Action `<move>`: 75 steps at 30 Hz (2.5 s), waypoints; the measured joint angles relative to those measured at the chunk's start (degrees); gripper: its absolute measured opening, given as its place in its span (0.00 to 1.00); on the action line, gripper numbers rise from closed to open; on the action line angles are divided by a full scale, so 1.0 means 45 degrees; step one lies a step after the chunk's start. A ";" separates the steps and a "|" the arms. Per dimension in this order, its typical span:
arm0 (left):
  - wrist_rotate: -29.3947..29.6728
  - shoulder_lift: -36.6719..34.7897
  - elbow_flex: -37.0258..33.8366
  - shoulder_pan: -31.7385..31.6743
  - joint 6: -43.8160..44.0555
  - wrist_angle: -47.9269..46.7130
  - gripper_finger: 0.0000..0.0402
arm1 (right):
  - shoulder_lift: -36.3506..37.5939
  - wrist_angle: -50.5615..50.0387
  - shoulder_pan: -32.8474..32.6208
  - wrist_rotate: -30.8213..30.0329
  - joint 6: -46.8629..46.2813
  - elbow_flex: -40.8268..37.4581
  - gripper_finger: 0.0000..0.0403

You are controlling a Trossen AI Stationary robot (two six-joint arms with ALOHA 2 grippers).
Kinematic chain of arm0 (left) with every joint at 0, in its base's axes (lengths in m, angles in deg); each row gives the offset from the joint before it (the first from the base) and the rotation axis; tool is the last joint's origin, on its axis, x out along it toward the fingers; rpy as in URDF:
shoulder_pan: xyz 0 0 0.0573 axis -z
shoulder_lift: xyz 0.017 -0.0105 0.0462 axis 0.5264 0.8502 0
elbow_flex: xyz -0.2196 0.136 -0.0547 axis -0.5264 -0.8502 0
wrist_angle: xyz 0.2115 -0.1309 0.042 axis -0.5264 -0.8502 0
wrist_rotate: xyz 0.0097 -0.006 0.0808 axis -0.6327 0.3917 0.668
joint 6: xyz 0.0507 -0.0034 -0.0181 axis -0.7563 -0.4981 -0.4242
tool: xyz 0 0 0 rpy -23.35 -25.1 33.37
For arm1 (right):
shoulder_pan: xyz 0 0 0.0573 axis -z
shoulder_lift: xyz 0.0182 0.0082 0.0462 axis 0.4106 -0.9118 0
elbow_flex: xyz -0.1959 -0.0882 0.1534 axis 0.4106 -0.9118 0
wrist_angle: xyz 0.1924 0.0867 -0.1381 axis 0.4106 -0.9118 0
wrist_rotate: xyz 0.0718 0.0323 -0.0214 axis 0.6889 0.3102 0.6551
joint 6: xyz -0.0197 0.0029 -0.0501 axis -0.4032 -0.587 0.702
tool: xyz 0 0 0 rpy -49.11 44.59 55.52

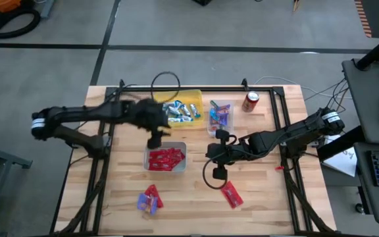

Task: Sort candy
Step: Put the blue candy into the transparent bin

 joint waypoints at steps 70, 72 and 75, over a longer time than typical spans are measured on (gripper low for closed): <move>0.3792 0.6559 0.0278 1.4437 1.2281 -0.2431 0.49 | 0.0000 -0.0097 -0.0036 0.0499 -0.0546 -0.0005 0.02; 0.4503 0.6559 0.0278 1.4432 1.2236 -0.2431 0.49 | 0.0000 -0.0092 -0.0034 0.0486 -0.0610 -0.0005 0.02; 0.4927 0.6644 0.0278 1.4428 1.1827 -0.2334 0.49 | 0.0000 -0.0092 -0.0035 0.0484 -0.0810 -0.0005 0.02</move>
